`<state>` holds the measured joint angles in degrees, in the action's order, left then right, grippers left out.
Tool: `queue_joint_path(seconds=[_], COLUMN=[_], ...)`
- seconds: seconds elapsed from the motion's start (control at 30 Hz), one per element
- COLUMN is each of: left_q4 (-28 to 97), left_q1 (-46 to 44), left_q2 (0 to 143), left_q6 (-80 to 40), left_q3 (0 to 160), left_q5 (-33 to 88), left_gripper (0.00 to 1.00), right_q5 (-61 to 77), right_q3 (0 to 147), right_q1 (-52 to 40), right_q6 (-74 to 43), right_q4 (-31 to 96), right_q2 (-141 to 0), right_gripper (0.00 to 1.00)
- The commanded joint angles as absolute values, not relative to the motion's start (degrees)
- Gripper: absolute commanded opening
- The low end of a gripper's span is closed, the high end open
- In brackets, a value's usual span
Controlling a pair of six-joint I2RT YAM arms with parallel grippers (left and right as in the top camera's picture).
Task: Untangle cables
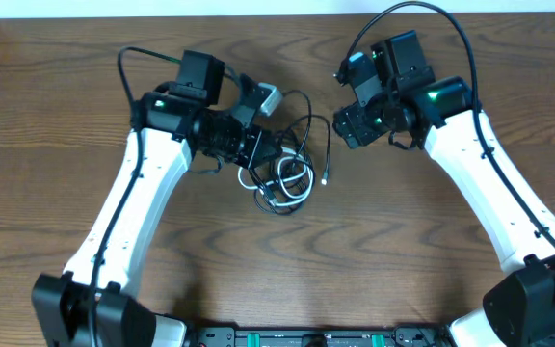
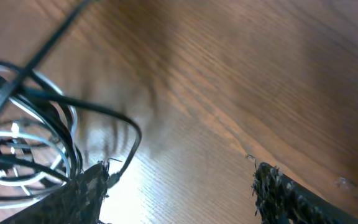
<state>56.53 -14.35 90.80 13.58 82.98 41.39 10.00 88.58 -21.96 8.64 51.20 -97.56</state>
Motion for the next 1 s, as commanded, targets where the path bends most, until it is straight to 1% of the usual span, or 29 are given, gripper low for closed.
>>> queue_joint_path(seconds=[0.0,0.53,0.83,0.97], left_q4=[56.95,59.99,63.11,63.24], left_q1=[-14.22,-14.24,-14.24,-14.57], left_q2=[89.14,89.03,88.9,88.42], left_q6=[14.52,14.35,14.33,14.33], left_q3=[85.65,91.57,98.1,98.3], left_q5=[40.1,39.88,39.9,40.03], left_gripper=[0.07,0.07,0.07,0.08], right_q5=[11.11,11.11,11.79,13.02], right_q3=[89.23,89.23,89.23,89.23], right_q1=[-23.38,-29.52,-31.18,-31.77], right_q6=[10.0,11.88,11.9,12.29], right_q4=[51.51,51.75,51.27,51.0], right_q2=[-97.51,-97.51,-97.51,-97.51], right_gripper=[0.72,0.72,0.72,0.73])
